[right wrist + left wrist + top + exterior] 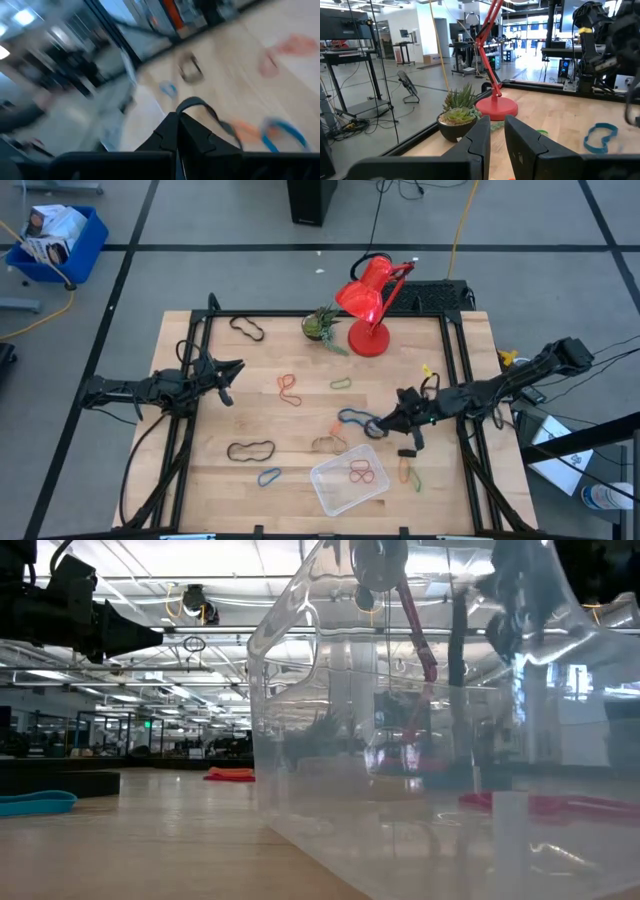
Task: Pick and place rubber bands into bin
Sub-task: Put the black rubber band into the transparent container
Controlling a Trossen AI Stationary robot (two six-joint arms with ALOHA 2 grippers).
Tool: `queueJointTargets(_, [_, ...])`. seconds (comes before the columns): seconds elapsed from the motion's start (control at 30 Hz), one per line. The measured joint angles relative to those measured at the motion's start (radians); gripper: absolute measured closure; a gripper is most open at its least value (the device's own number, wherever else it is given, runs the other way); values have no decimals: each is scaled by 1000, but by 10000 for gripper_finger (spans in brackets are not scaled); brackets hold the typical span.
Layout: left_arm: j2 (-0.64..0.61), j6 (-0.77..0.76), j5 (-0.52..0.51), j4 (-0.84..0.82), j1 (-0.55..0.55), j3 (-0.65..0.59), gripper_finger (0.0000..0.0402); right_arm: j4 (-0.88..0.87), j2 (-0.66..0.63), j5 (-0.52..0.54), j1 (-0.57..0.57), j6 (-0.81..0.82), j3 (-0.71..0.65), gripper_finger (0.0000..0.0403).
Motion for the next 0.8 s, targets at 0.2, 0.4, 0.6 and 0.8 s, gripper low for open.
queueJointTargets(0.2, [0,0,0,0,0,0,339,211,-21,-31,5,-88,51,403])
queueJointTargets(0.4, [0,0,0,0,0,0,339,-148,-4,-78,9,-237,305,403])
queueJointTargets(0.6, [0,0,0,0,0,0,339,-473,112,-79,21,-339,588,403])
queueJointTargets(0.8, [0,0,0,0,0,0,339,-710,278,-80,87,-366,785,403])
